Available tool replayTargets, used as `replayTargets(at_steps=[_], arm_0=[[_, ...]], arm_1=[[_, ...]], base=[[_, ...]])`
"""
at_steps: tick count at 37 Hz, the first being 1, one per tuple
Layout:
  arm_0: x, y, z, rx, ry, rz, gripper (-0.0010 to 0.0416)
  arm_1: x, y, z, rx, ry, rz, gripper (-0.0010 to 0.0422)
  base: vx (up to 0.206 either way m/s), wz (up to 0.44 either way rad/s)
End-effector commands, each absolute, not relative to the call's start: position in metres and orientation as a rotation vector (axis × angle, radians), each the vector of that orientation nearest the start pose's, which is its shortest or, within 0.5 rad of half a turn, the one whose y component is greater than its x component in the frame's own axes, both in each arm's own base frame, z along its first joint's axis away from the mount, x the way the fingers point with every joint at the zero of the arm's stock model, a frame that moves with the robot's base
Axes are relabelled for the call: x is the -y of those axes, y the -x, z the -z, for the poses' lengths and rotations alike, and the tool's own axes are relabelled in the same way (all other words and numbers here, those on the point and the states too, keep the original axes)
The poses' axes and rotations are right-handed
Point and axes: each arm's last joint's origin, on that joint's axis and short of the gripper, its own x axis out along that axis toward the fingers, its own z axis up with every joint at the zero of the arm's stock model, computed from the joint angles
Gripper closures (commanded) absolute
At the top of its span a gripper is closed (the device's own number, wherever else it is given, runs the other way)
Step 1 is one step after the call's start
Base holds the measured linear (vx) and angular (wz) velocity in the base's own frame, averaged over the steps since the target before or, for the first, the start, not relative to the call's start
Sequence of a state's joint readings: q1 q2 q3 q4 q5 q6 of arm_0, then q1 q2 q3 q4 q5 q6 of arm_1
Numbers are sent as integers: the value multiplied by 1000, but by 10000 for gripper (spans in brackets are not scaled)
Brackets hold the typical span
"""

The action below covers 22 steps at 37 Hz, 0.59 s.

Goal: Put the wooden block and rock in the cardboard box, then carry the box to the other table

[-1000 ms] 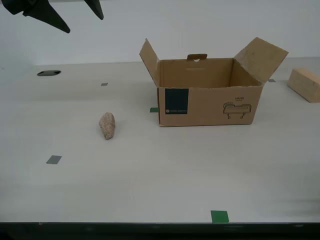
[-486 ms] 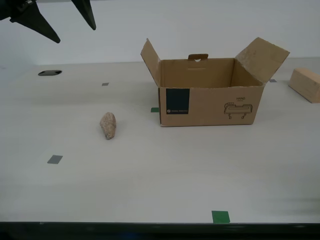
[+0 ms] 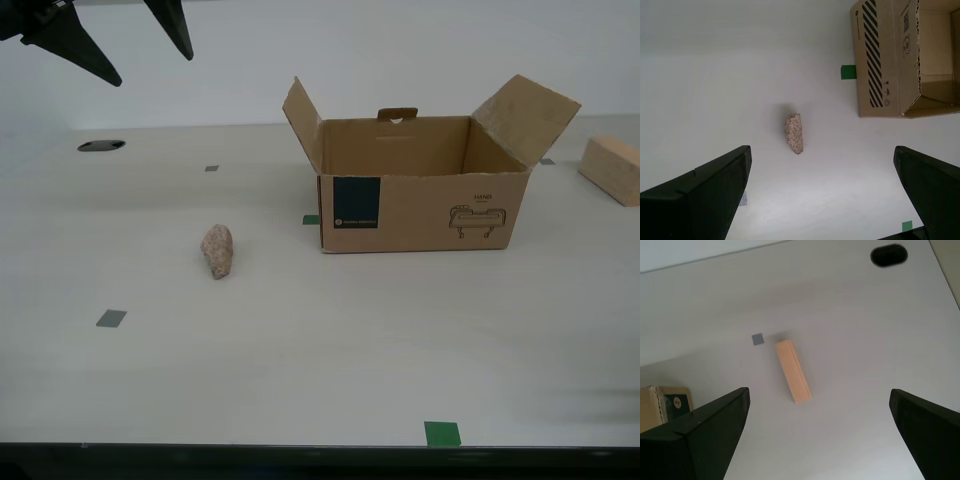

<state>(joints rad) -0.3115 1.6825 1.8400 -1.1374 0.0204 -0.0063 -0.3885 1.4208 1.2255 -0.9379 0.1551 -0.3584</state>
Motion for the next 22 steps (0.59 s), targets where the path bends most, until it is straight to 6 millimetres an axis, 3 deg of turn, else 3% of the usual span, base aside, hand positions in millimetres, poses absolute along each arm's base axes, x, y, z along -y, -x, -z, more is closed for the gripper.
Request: replayTargets(at_steps=[1,22], arm_0=[[106,-328,-375,-951,-134,300,16],[130,-400,-282,-1167,-100,241,16]], arm_1=[[108,-251,-289,-1210,180,270,23],[107,-250,-288,-1218,175,249,23]], base=[[0,0],[0,0]])
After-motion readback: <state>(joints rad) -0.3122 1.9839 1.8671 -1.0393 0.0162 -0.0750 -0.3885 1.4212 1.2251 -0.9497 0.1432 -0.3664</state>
